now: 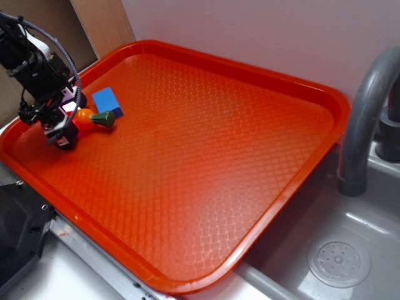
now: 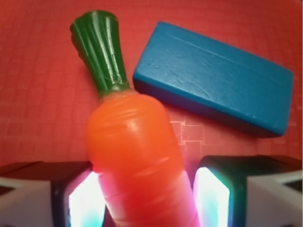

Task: Grab the carrot.

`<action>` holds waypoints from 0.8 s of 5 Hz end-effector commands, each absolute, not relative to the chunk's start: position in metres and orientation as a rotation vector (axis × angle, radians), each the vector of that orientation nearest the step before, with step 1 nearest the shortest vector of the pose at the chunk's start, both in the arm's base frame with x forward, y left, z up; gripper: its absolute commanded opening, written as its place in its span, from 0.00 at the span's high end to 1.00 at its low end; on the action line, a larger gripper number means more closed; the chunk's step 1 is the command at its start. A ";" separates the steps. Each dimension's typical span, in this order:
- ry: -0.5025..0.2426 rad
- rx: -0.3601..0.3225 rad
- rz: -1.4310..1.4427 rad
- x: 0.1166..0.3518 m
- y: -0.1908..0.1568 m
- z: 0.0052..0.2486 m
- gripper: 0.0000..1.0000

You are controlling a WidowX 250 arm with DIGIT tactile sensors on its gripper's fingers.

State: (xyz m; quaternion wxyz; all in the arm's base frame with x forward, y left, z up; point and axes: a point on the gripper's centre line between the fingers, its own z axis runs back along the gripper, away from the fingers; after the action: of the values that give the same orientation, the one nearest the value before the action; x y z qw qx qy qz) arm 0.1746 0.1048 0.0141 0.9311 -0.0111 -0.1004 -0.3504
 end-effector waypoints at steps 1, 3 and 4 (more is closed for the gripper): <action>-0.222 0.028 -0.766 0.182 0.103 0.017 1.00; -0.271 0.107 -0.676 0.178 0.073 0.081 1.00; -0.192 0.237 -0.444 0.176 0.044 0.128 1.00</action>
State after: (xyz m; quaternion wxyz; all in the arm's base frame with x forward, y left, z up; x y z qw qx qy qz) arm 0.1619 0.0431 0.1223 0.9696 0.1053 -0.0815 -0.2055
